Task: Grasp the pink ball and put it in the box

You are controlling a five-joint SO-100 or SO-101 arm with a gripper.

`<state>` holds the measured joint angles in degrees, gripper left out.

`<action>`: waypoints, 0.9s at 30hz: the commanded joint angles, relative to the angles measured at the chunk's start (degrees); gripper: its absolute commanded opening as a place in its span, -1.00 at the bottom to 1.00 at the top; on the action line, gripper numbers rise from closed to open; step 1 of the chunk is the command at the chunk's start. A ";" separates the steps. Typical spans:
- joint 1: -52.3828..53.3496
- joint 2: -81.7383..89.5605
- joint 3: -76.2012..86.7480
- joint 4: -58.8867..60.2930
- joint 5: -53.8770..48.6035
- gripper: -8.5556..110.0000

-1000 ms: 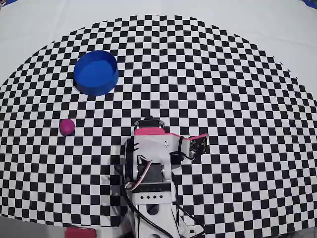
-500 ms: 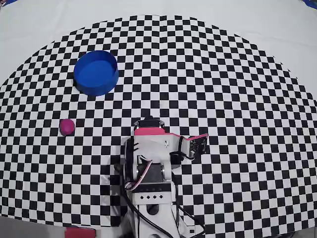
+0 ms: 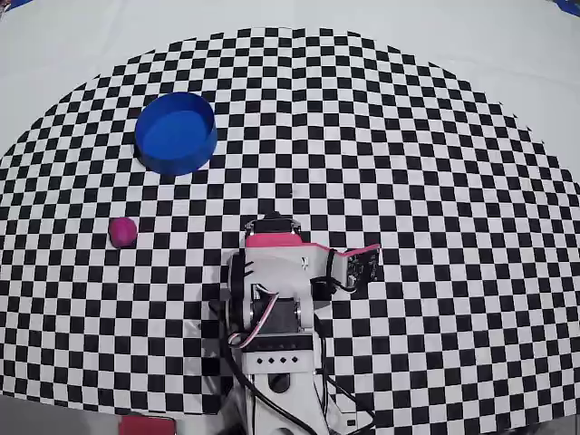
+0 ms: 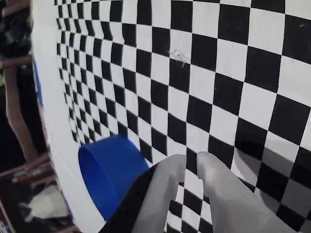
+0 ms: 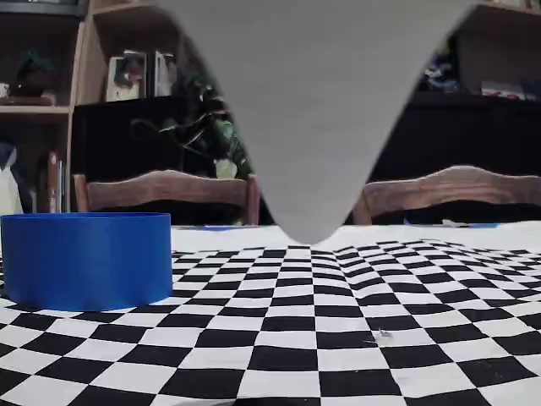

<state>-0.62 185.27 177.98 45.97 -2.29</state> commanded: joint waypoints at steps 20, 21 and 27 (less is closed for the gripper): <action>0.00 1.05 0.44 0.09 -0.44 -0.85; 0.00 1.05 0.44 0.09 -0.44 -0.85; 0.00 1.05 0.44 0.09 -0.53 -0.85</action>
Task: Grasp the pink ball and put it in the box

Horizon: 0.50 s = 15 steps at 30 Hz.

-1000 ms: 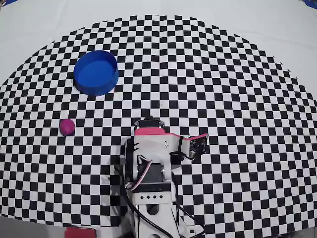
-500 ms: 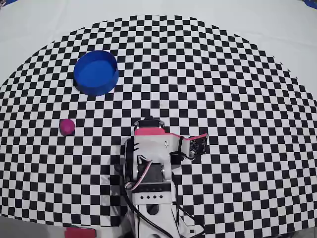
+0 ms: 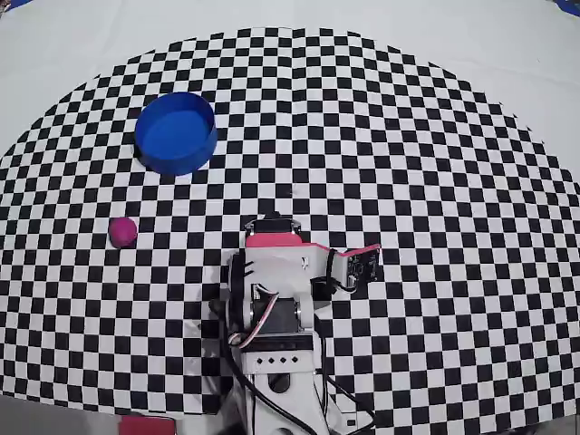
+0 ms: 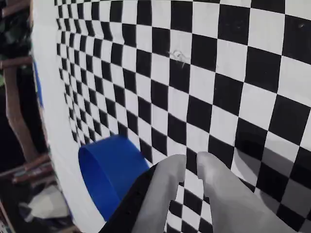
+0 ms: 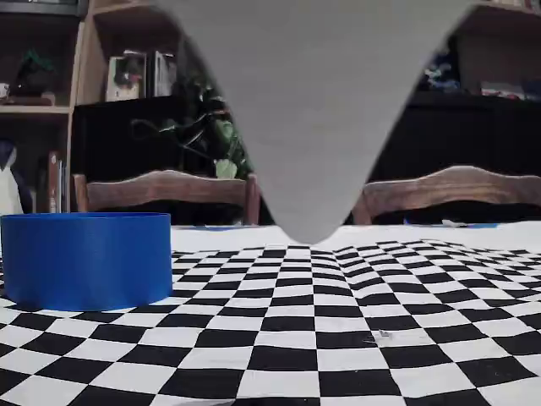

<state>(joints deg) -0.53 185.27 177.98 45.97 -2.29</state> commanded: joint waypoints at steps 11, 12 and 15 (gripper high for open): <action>0.18 1.05 0.44 0.09 -0.09 -0.85; 0.26 1.05 0.44 0.09 0.00 -0.85; 0.26 1.05 0.44 0.09 0.00 -0.85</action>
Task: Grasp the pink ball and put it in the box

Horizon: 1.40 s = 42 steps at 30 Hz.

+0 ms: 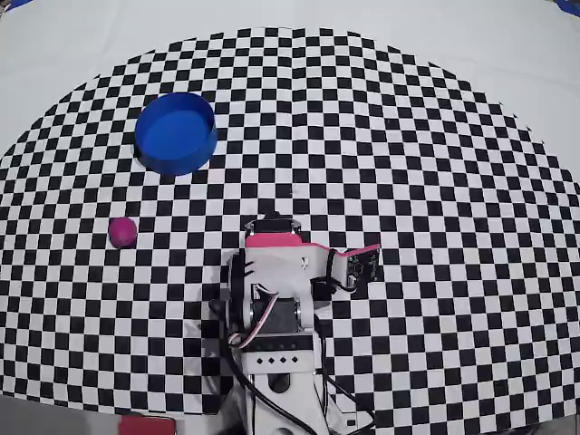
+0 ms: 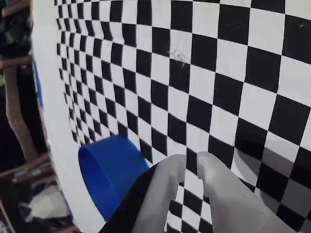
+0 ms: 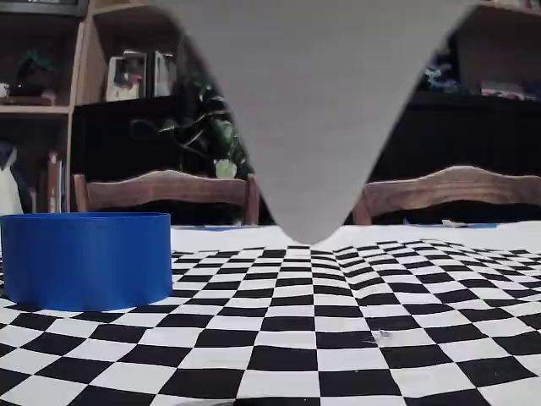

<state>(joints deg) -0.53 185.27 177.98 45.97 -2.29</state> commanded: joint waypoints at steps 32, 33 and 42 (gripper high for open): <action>1.14 -3.52 0.35 -31.64 -46.14 -0.33; 1.23 -3.52 0.35 -32.08 -49.66 -0.33; 3.16 -3.16 0.35 -32.61 -76.11 -0.34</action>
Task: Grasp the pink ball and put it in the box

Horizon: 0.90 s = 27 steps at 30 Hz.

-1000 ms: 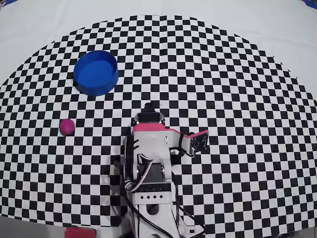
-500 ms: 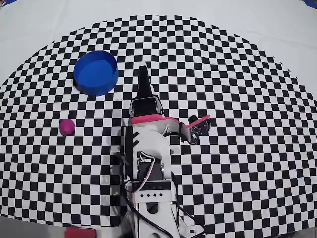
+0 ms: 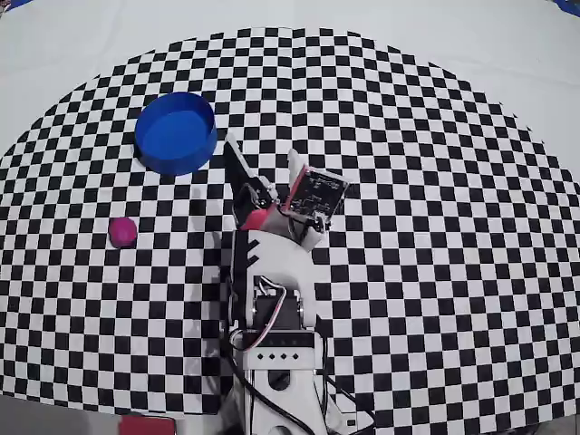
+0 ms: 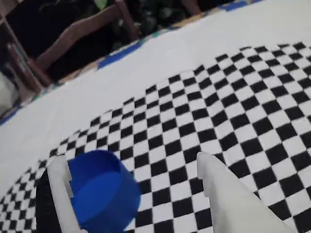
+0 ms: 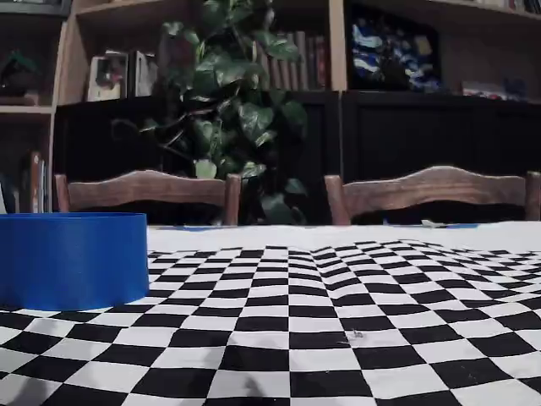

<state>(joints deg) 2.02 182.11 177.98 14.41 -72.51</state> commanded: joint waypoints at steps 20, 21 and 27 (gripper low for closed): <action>-1.05 -0.09 0.35 -2.64 -16.00 -0.34; -1.49 0.09 0.35 -2.81 -16.00 -0.34; -5.80 0.09 0.35 -3.25 -16.00 -0.34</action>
<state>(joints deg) -2.64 182.11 177.98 11.87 -88.07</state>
